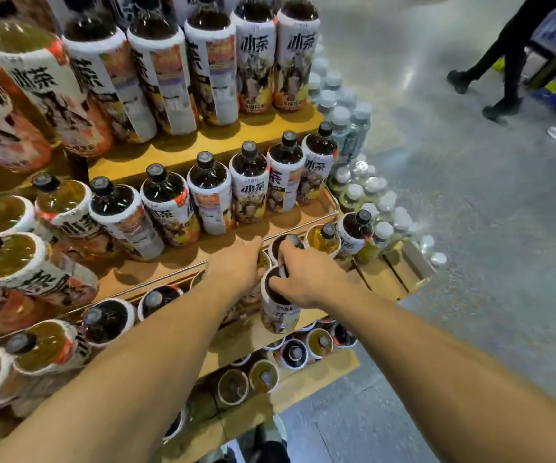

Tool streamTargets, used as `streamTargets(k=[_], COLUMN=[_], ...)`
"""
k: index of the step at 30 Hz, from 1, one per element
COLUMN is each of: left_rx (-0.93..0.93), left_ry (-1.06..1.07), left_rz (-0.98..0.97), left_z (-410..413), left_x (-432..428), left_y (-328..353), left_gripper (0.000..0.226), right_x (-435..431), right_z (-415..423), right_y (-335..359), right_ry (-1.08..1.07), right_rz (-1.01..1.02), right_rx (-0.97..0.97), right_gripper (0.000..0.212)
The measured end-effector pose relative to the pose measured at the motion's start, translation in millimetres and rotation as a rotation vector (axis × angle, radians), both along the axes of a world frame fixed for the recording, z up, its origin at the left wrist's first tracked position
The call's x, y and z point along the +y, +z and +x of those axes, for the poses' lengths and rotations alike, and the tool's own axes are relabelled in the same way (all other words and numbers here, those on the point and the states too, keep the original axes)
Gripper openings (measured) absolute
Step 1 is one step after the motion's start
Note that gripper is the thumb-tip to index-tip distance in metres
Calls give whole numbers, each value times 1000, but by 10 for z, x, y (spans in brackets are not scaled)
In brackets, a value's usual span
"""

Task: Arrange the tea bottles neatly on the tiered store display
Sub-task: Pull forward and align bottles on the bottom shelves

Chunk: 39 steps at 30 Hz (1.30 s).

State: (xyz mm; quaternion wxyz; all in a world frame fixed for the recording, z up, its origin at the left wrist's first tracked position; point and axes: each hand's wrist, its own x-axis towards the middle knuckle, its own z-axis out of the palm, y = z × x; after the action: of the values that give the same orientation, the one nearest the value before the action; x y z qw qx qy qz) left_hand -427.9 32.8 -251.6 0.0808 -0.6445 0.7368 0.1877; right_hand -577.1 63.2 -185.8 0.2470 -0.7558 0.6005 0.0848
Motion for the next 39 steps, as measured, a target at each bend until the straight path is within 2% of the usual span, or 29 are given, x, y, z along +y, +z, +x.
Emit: streamTargets(k=[11, 19, 23, 30, 39], left_rx=[-50, -32, -22, 83, 159], left_ry=[-47, -5, 58, 182, 324], left_rz=[93, 120, 96, 47, 71], left_z=[-87, -140, -100, 151, 505], left_x=[262, 659, 856, 1156, 1214], left_y=[106, 284, 265, 328, 539], left_gripper=[38, 37, 34, 34, 30], right_x=[7, -33, -103, -214, -472], right_z=[-227, -173, 38, 389, 632], right_y=[-254, -297, -376, -658, -673], right_ry=[-24, -60, -68, -177, -200], right_rz=[112, 106, 107, 158, 84], right_rx=[37, 0, -38, -112, -138], right_gripper=[32, 45, 50, 45, 43])
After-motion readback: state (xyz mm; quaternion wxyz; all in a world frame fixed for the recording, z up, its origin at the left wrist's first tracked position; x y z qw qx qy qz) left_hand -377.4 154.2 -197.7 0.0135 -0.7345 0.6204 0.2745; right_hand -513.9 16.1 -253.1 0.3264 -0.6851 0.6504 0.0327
